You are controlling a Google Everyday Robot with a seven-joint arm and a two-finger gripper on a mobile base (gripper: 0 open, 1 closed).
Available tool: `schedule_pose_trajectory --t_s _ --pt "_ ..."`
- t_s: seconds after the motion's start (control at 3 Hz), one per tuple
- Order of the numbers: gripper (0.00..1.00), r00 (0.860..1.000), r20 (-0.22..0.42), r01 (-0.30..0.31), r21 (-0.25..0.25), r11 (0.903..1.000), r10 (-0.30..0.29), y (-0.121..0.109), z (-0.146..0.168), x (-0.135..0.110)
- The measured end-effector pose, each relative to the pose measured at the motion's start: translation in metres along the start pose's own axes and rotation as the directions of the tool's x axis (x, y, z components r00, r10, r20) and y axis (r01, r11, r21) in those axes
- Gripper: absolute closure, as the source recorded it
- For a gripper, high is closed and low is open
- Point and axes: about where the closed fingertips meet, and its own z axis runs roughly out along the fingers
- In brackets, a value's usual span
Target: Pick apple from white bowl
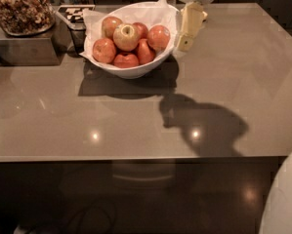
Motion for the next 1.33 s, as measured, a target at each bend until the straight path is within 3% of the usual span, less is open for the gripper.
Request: schedule_pose_trajectory --t_s 0.33,0.67,1.0,1.33 --pt "0.0 0.999 0.033 -0.041 0.019 0.999 0.04 -0.006 0.008 0.005" --pt "0.0 0.998 0.034 -0.053 0.028 0.9982 0.052 -0.029 0.024 0.004" --pt "0.0 0.996 0.044 -0.08 0.067 0.9946 0.077 -0.058 0.036 -0.006" --pt "0.0 0.996 0.047 -0.079 0.07 0.9943 0.076 -0.059 0.036 -0.007"
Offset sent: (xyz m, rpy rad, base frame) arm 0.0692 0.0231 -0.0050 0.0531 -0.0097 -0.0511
